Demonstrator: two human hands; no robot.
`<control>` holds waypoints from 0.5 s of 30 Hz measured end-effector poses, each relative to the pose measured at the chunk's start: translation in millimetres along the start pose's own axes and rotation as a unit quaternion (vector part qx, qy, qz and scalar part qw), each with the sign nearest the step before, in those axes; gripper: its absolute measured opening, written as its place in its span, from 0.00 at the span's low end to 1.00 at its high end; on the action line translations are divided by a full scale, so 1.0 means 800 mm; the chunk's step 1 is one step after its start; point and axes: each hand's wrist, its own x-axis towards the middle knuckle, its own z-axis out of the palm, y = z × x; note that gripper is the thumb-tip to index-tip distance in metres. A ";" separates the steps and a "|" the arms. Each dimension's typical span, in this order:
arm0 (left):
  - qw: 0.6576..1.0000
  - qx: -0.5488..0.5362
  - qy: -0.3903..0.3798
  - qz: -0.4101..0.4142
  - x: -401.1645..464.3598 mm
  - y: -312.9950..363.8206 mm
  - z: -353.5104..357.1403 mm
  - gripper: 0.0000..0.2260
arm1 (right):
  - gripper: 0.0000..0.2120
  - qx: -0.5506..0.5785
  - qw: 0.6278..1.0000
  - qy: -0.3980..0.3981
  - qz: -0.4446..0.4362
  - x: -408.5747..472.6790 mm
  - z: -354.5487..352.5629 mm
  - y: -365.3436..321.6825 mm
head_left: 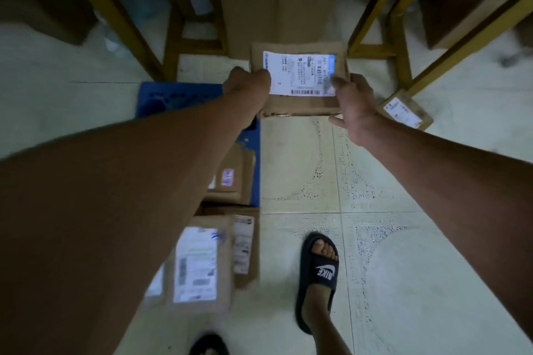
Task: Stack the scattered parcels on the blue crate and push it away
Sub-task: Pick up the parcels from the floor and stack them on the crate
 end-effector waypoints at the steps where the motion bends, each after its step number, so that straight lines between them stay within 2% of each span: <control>1: 1.000 -0.015 0.001 0.009 -0.016 0.006 -0.037 0.22 | 0.16 0.004 1.000 -0.003 -0.006 -0.026 0.011 -0.022; 4: 0.999 -0.045 0.014 0.022 -0.059 -0.001 -0.154 0.17 | 0.13 -0.003 0.999 -0.024 -0.023 -0.100 0.062 -0.066; 8: 0.996 -0.041 0.081 -0.015 -0.090 -0.053 -0.298 0.21 | 0.12 -0.052 0.993 -0.095 -0.039 -0.195 0.157 -0.086; 12: 0.987 -0.021 0.140 -0.079 -0.121 -0.143 -0.401 0.23 | 0.15 -0.133 0.966 -0.214 -0.051 -0.272 0.244 -0.055; 15: 0.980 -0.022 0.165 -0.113 -0.142 -0.210 -0.441 0.25 | 0.21 -0.154 0.949 -0.272 -0.034 -0.310 0.287 -0.015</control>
